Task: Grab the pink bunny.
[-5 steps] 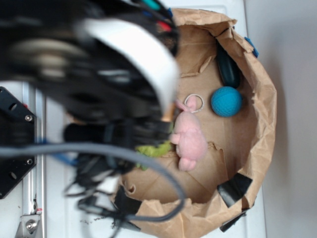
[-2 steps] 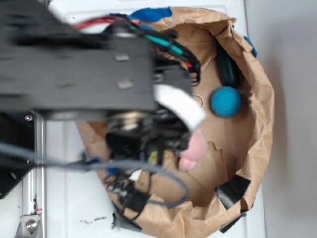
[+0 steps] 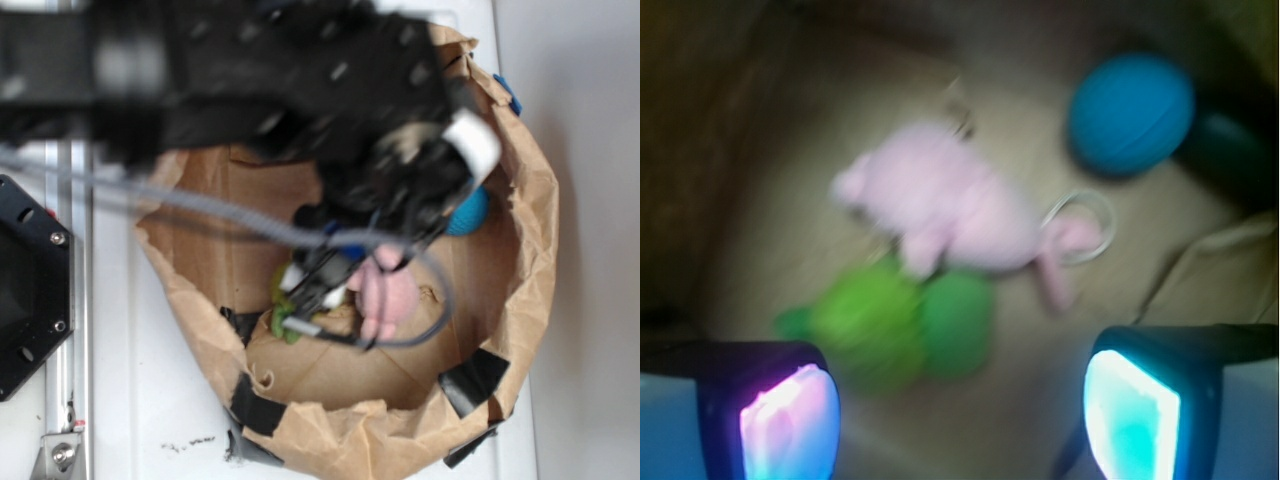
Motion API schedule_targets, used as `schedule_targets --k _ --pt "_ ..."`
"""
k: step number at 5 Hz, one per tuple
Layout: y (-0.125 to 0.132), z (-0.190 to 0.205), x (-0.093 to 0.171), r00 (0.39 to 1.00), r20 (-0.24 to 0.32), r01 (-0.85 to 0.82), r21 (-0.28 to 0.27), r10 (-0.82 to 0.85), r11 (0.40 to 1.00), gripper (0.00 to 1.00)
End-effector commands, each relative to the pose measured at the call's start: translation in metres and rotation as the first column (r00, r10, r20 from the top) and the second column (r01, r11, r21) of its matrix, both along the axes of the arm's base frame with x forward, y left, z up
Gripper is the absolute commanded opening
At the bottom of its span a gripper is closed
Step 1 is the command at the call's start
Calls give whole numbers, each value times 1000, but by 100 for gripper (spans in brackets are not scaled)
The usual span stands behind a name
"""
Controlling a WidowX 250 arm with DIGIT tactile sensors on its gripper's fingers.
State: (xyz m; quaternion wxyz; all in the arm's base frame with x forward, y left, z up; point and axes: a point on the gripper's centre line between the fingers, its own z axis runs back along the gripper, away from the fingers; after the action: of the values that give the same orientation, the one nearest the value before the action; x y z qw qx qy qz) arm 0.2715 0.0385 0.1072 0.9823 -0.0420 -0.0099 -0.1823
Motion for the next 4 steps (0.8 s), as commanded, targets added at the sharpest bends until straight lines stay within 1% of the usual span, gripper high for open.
schedule_targets --k 1,2,3,4 --pt "-1 8 27 991 128 36 -17 -34 999 100" --pt "-16 -4 32 983 168 84 -12 -80 996 100" --pt "-26 -10 28 982 164 102 -50 -92 994 100" --pt "-33 -15 23 980 154 136 -66 -124 989 100"
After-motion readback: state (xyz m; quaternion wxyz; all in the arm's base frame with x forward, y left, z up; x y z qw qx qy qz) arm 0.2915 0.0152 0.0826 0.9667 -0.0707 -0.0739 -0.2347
